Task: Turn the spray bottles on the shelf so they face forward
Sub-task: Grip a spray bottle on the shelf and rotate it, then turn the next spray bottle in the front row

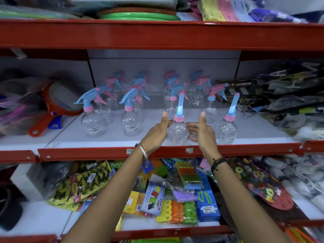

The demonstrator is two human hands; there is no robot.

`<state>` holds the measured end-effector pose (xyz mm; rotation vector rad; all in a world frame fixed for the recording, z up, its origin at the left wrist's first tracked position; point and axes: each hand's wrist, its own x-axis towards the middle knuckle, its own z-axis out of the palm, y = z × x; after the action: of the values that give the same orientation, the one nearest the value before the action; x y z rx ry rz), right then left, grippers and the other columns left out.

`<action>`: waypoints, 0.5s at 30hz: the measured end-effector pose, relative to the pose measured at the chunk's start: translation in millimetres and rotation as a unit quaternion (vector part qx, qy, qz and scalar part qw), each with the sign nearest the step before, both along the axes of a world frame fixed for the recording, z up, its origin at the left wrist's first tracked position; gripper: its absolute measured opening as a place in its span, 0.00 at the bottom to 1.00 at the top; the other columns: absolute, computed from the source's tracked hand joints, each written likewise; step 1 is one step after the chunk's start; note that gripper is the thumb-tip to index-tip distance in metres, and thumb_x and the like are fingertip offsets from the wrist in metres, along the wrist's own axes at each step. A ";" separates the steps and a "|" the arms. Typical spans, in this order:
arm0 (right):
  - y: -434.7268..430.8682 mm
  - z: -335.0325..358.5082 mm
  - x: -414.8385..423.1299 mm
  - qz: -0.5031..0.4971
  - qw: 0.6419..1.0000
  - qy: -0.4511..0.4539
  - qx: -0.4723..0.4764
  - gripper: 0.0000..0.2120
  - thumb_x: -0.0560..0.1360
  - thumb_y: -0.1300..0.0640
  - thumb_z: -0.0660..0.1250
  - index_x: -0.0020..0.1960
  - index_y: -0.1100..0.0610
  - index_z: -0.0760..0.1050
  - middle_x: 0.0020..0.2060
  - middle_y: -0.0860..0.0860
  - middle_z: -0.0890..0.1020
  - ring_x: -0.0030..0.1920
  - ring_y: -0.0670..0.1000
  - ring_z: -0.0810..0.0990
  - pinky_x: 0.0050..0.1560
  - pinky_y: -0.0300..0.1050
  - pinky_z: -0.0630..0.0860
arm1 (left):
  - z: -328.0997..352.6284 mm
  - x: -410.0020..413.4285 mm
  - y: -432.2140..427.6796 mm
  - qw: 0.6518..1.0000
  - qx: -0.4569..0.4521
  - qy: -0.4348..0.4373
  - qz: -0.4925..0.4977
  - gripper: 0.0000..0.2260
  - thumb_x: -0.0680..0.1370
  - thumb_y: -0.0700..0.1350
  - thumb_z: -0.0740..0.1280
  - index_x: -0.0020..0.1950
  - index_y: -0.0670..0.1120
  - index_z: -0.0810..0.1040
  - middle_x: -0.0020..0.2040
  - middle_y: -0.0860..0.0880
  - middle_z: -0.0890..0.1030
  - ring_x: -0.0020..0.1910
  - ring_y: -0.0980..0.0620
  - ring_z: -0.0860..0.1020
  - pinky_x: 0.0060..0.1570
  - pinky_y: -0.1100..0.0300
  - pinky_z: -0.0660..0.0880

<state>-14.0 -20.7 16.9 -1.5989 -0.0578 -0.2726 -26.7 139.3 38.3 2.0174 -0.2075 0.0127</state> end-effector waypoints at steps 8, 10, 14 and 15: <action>3.3 -11.7 -15.2 -0.091 0.995 -0.041 -0.018 0.26 0.77 0.36 0.49 0.53 0.53 0.77 0.54 0.53 0.81 0.55 0.51 0.79 0.60 0.51 0.74 | -7.1 -9.6 3.4 0.997 -0.001 -0.059 0.049 0.35 0.72 0.69 0.39 0.68 0.54 0.69 0.68 0.46 0.72 0.65 0.46 0.71 0.67 0.50 0.64; 8.4 -11.1 -22.5 -0.124 0.987 -0.085 0.049 0.22 0.80 0.41 0.51 0.51 0.54 0.77 0.51 0.52 0.82 0.53 0.51 0.79 0.60 0.52 0.74 | -10.5 -17.0 7.9 0.975 -0.095 -0.130 0.151 0.27 0.78 0.61 0.43 0.62 0.50 0.74 0.62 0.48 0.77 0.59 0.53 0.73 0.61 0.56 0.66; 36.4 -1.8 -39.4 -0.106 0.966 -0.201 0.125 0.19 0.80 0.49 0.51 0.50 0.57 0.78 0.46 0.53 0.83 0.50 0.50 0.81 0.55 0.45 0.76 | -8.5 -20.9 40.2 0.865 -0.303 -0.213 0.339 0.23 0.79 0.57 0.47 0.55 0.45 0.75 0.54 0.52 0.77 0.52 0.60 0.73 0.54 0.56 0.68; 48.8 0.9 -42.5 -0.087 0.963 -0.220 0.126 0.19 0.80 0.51 0.51 0.50 0.57 0.79 0.46 0.53 0.83 0.50 0.50 0.82 0.54 0.44 0.76 | -8.6 -16.0 53.6 0.858 -0.309 -0.210 0.354 0.24 0.79 0.57 0.47 0.59 0.44 0.74 0.58 0.50 0.76 0.55 0.59 0.73 0.56 0.57 0.67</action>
<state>-56.5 28.2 17.7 -1.2670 -0.2172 -0.7411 -42.8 192.9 29.7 1.3187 0.2563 0.8836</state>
